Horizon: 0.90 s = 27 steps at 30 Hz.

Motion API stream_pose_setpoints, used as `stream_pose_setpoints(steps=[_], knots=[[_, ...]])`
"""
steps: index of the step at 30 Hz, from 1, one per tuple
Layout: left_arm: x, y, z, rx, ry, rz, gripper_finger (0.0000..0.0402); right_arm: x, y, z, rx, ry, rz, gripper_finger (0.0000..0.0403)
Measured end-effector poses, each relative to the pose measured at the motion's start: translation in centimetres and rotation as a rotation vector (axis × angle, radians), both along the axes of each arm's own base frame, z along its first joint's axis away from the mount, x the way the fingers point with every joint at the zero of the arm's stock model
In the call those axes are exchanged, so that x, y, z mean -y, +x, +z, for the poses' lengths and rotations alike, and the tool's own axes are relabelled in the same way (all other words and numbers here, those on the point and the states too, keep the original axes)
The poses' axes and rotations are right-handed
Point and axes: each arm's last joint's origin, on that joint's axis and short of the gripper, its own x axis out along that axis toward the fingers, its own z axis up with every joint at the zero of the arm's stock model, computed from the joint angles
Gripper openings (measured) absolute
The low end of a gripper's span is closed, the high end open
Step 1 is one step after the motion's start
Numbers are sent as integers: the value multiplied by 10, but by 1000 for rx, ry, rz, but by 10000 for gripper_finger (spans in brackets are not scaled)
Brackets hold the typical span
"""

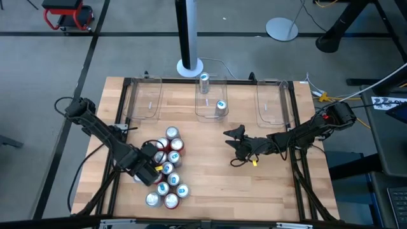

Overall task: Sort soda cans
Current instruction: Put the blue soda can into the middle transparent bin

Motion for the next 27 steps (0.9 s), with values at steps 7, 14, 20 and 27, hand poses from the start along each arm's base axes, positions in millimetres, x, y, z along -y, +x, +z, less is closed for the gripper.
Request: stream_pose_setpoints(steps=[7, 14, 20, 27], knots=[[-8, 3, -7, -17, 8, -25, 251, 0, 0, 0, 0, 0, 0, 310], [-9, 4, -6, -26, 4, -39, 228, 0, 0, 0, -1, -1, 0, 310], [-10, -1, 2, -39, -39, -31, 228, 0, 0, 0, 0, 0, 0, 310], [-21, -13, 48, 16, -16, -2, 228, 0, 0, 0, -1, -1, 0, 310]])
